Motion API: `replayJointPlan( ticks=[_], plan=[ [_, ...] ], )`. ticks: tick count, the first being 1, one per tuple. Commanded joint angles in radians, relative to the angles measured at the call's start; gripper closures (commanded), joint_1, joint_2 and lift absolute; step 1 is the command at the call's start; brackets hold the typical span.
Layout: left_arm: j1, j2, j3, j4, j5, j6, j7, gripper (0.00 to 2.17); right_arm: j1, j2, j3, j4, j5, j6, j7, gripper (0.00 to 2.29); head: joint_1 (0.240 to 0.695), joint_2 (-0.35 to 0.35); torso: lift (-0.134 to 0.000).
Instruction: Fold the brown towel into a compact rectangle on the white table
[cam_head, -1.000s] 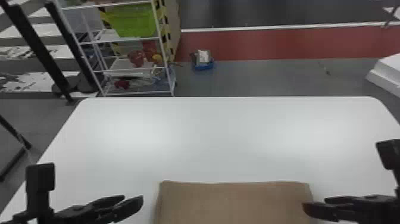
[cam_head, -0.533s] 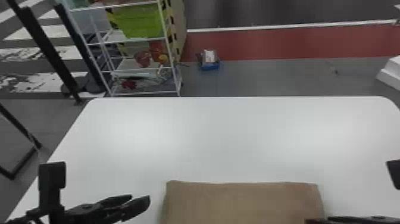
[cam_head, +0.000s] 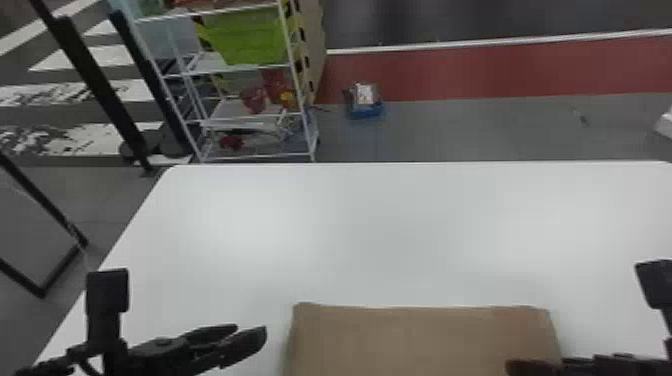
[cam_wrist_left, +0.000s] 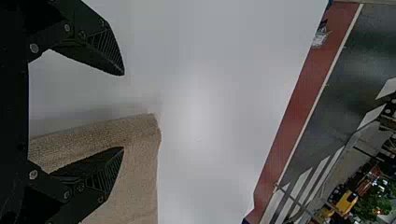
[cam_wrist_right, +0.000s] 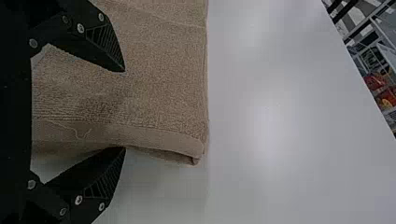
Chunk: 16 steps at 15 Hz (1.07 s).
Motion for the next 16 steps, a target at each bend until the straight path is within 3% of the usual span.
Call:
replayJointPlan(
  ticks=[1, 3, 6, 8, 13, 16],
  plan=[
    [0.0, 0.0, 0.001, 0.0, 0.0, 0.0, -0.001, 0.37, -0.003, 0.003, 0.012, 0.002, -0.001, 0.002, 0.002, 0.31, 0.695, 0.195, -0.124],
    [0.0, 0.0, 0.002, -0.001, 0.0, 0.0, -0.004, 0.37, -0.008, 0.002, 0.012, 0.002, -0.001, 0.002, 0.008, 0.58, 0.695, 0.209, -0.124],
    [0.0, 0.0, 0.004, 0.0, 0.0, -0.006, -0.005, 0.37, -0.028, -0.008, -0.019, 0.029, -0.071, 0.002, 0.015, 1.42, 0.695, 0.213, -0.124],
    [0.003, 0.0, 0.004, 0.0, 0.0, -0.018, -0.005, 0.37, -0.028, -0.008, -0.03, 0.031, -0.077, 0.002, 0.025, 1.64, 0.695, 0.215, -0.124],
    [0.008, 0.0, 0.013, 0.0, 0.0, -0.021, -0.007, 0.37, -0.089, -0.02, -0.076, 0.034, -0.077, 0.002, 0.026, 1.65, 0.695, 0.192, -0.124],
    [0.011, 0.0, 0.029, -0.001, 0.009, -0.021, -0.01, 0.37, -0.117, -0.064, -0.109, 0.052, -0.088, 0.002, 0.025, 1.65, 0.695, 0.172, -0.124]
  ],
)
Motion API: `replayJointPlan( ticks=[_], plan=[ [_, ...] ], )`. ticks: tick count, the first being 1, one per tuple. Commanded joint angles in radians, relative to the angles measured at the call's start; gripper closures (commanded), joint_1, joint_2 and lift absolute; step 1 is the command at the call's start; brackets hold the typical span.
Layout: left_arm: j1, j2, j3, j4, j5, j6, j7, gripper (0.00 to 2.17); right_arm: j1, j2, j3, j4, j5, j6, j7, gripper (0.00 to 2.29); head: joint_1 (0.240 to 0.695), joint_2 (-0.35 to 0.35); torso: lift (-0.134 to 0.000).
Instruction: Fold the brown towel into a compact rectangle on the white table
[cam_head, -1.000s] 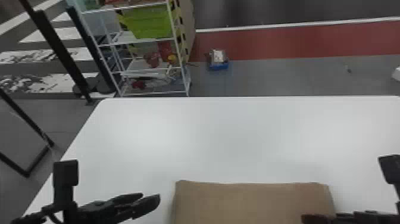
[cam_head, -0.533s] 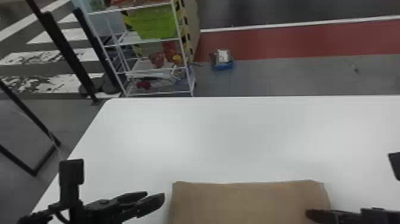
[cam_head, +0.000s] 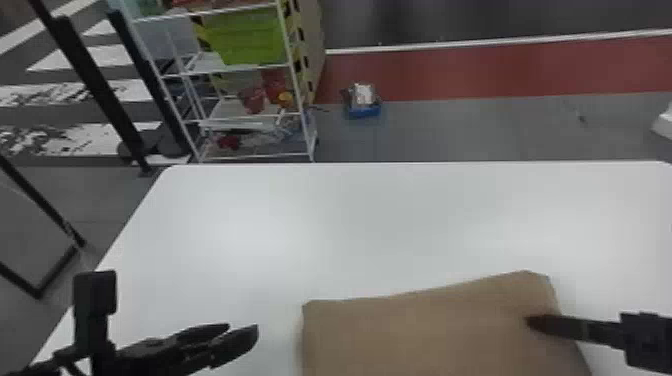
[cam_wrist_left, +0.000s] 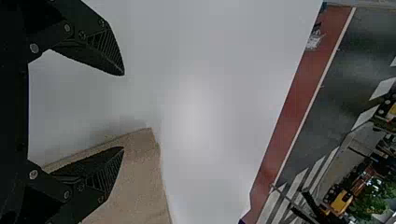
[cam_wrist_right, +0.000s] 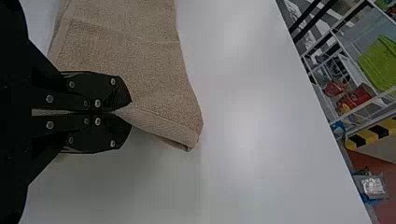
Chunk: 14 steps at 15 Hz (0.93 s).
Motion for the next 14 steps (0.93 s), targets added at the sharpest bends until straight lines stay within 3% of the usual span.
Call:
replayJointPlan(
  ticks=[1, 5, 8, 14],
  plan=[
    [0.002, 0.0, 0.002, -0.001, 0.001, 0.0, 0.0, 0.37, -0.038, -0.041, -0.014, 0.016, -0.001, 0.002, 0.0, 1.65, 0.695, 0.161, -0.124],
    [0.002, 0.0, 0.002, -0.004, 0.0, 0.003, 0.0, 0.37, -0.062, -0.053, 0.01, -0.052, -0.02, 0.002, 0.001, 1.65, 0.695, 0.107, -0.124],
    [0.011, 0.0, 0.003, -0.008, 0.0, 0.006, -0.001, 0.37, -0.053, -0.018, 0.036, -0.17, -0.046, 0.002, 0.0, 1.65, 0.695, 0.144, -0.124],
    [0.014, 0.0, 0.008, -0.014, 0.008, 0.021, -0.009, 0.37, -0.056, 0.037, 0.135, -0.182, -0.037, 0.002, -0.009, 1.65, 0.695, 0.225, -0.124]
  ],
)
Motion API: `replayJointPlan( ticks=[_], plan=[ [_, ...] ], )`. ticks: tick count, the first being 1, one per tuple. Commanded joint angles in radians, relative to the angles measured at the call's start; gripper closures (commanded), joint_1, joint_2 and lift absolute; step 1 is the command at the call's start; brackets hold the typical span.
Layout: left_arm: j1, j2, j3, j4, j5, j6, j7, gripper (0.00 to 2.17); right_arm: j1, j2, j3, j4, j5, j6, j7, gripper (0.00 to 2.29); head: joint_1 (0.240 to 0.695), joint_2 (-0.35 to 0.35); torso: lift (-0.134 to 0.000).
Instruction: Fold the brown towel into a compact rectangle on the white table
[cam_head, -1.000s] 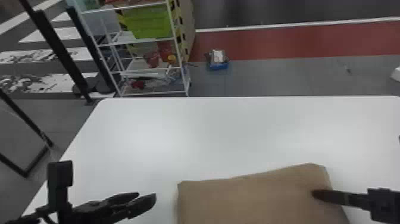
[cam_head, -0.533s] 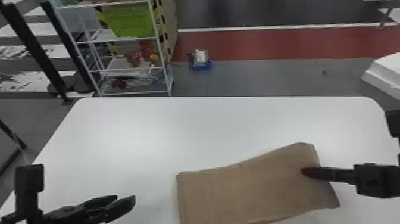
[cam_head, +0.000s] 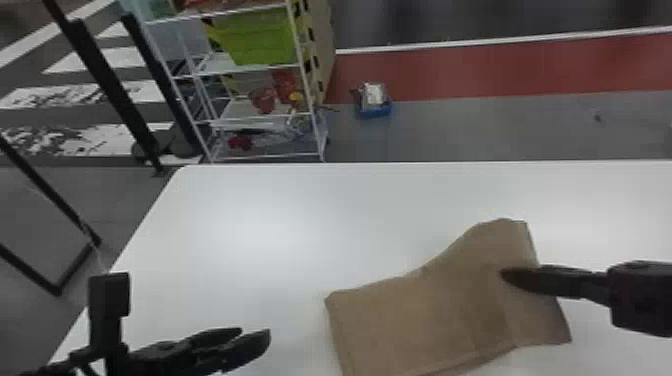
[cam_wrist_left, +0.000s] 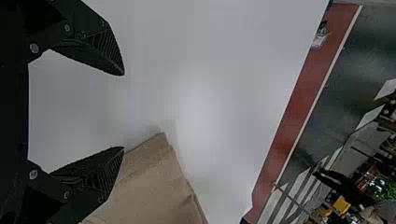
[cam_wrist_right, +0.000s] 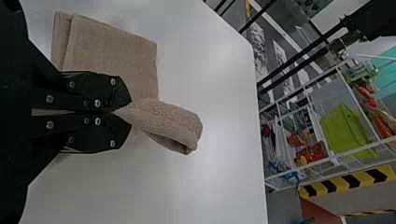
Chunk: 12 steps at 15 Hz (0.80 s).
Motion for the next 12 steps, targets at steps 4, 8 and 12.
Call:
replayJointPlan(
  ticks=[4, 8, 12],
  plan=[
    [0.0, 0.001, 0.0, 0.006, -0.005, 0.036, -0.012, 0.37, -0.012, 0.06, 0.075, -0.043, 0.01, 0.002, -0.015, 1.65, 0.695, 0.302, -0.124],
    [0.006, -0.004, -0.017, 0.051, 0.008, 0.039, -0.071, 0.39, 0.006, 0.065, 0.075, -0.057, 0.006, 0.002, -0.032, 1.65, 0.695, 0.32, -0.124],
    [0.008, -0.015, -0.04, 0.055, 0.026, 0.036, -0.1, 1.56, 0.006, 0.06, 0.055, -0.055, -0.005, 0.002, -0.03, 1.65, 0.695, 0.283, -0.124]
  ],
)
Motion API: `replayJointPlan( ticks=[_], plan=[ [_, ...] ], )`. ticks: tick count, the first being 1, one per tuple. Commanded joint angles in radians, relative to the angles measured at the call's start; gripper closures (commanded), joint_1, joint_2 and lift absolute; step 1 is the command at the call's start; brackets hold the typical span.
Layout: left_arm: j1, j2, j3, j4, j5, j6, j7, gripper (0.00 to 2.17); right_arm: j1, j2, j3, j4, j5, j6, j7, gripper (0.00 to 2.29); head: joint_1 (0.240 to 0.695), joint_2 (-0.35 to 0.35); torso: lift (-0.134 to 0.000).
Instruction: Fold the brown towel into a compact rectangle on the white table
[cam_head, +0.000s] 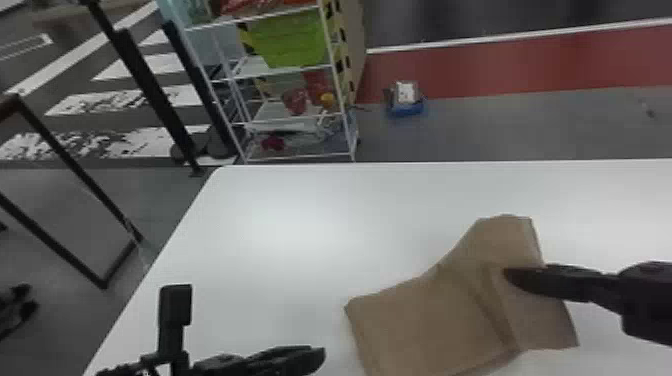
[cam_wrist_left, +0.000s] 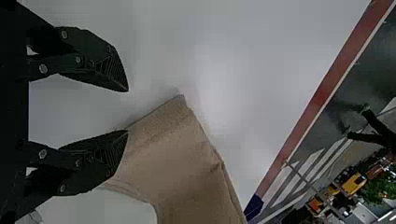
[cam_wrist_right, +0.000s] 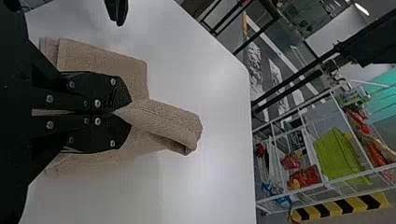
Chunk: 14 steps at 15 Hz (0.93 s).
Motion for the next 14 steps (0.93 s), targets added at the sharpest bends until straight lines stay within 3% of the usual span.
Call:
replayJointPlan(
  ticks=[1, 2, 3, 10, 14],
  plan=[
    [0.005, -0.008, -0.004, -0.007, 0.03, -0.008, -0.015, 1.72, -0.004, -0.005, -0.009, 0.001, -0.006, 0.002, 0.001, 1.65, 0.695, 0.273, -0.124],
    [0.006, -0.011, -0.004, -0.012, 0.041, -0.001, -0.043, 1.89, -0.004, -0.005, -0.015, 0.001, -0.007, 0.002, 0.002, 1.65, 0.695, 0.264, -0.124],
    [0.009, -0.011, -0.006, -0.013, 0.062, 0.002, -0.045, 1.91, -0.005, -0.005, -0.015, 0.001, -0.006, 0.002, 0.002, 1.65, 0.695, 0.254, -0.124],
    [0.022, -0.054, -0.096, 0.017, 0.078, -0.038, -0.035, 1.91, 0.013, -0.007, -0.01, -0.025, -0.018, 0.002, 0.005, 1.65, 0.695, 0.165, -0.124],
    [0.006, -0.058, -0.13, 0.068, 0.082, -0.179, -0.002, 1.91, 0.018, -0.008, -0.007, -0.031, -0.023, 0.002, 0.005, 1.65, 0.695, 0.15, -0.124]
  ],
)
